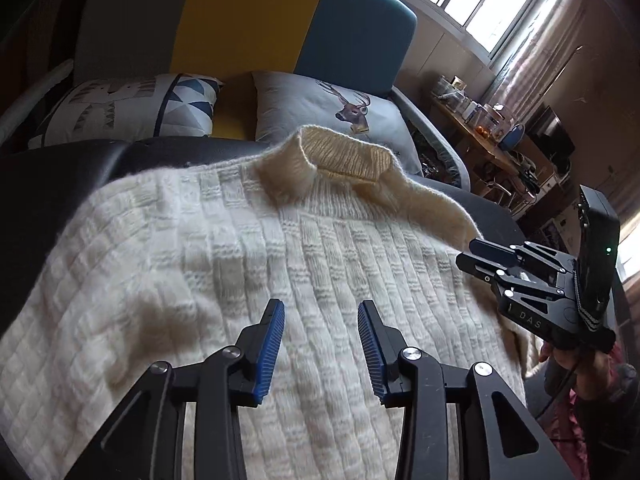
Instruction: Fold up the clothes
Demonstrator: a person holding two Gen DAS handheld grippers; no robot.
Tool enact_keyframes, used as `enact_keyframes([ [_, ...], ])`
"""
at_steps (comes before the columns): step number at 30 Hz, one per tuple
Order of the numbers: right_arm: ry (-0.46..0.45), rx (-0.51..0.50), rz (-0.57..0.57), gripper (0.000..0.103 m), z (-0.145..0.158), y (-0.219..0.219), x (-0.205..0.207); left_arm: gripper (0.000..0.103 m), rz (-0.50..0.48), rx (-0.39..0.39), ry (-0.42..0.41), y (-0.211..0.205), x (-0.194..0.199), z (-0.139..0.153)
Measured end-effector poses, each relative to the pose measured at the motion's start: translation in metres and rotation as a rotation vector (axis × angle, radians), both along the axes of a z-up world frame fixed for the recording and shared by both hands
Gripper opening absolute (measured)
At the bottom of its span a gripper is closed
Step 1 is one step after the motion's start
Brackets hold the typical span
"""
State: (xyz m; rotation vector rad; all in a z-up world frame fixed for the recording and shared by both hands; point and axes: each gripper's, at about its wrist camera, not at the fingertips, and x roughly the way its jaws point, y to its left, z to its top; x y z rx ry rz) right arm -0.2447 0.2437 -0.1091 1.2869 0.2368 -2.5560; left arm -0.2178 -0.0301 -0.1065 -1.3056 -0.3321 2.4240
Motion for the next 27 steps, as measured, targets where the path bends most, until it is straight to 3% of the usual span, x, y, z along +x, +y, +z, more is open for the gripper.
enact_keyframes([
  [4, -0.053, -0.076, -0.058, 0.029, -0.013, 0.016, -0.017, 0.039, -0.044, 0.039, 0.015, 0.024, -0.042, 0.002],
  [9, -0.066, -0.123, -0.053, 0.029, -0.021, 0.026, -0.015, 0.039, -0.108, 0.03, 0.061, 0.06, -0.094, 0.004],
  [15, -0.057, -0.172, -0.056, 0.029, -0.025, 0.038, -0.014, 0.044, -0.19, -0.003, 0.001, 0.094, -0.15, -0.015],
  [21, -0.061, -0.214, -0.075, 0.029, -0.03, 0.049, -0.018, 0.048, -0.253, 0.053, -0.037, 0.114, -0.173, -0.026],
  [24, -0.056, -0.206, -0.097, 0.029, -0.031, 0.053, -0.02, 0.048, -0.293, 0.039, -0.046, 0.127, -0.177, -0.03],
  [26, -0.057, -0.193, -0.125, 0.029, -0.034, 0.056, -0.022, 0.041, -0.315, 0.021, -0.059, 0.135, -0.179, -0.033],
  [27, -0.061, -0.183, -0.147, 0.029, -0.036, 0.058, -0.024, 0.024, -0.336, 0.033, -0.063, 0.138, -0.179, -0.033],
])
